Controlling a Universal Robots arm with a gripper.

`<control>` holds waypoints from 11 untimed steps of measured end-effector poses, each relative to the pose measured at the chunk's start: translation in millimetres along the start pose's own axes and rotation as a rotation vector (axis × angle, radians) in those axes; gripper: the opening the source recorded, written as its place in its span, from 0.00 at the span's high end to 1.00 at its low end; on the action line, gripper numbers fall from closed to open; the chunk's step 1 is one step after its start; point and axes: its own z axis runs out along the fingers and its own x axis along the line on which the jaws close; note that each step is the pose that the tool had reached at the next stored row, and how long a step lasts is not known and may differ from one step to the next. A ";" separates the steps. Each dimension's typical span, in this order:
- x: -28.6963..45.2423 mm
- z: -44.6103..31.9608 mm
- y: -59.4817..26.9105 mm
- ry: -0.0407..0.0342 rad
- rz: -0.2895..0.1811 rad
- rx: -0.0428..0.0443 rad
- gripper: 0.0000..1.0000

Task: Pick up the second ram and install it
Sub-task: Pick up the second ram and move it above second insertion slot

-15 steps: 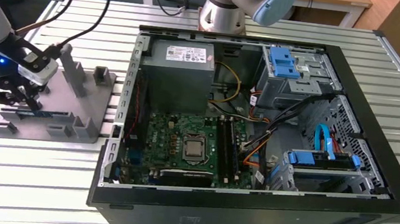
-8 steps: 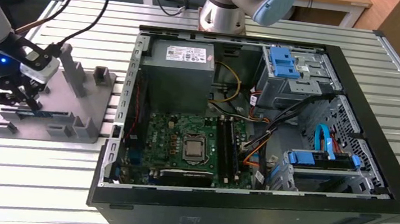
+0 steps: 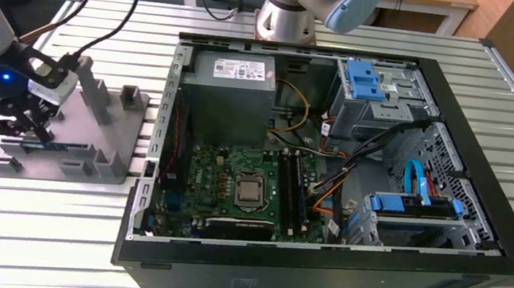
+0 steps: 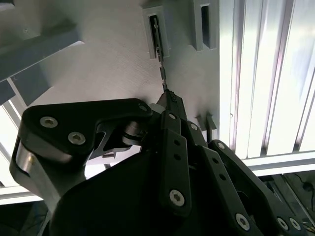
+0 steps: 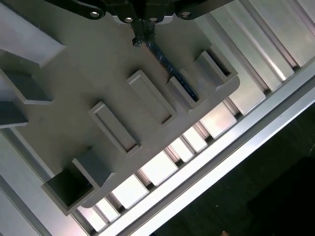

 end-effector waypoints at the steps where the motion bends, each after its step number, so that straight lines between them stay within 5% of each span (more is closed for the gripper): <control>1: 0.0 0.0 0.0 0.0001 -0.006 0.0000 0.90; 11: 0.0 0.0 0.0 0.0013 -0.067 0.0004 0.90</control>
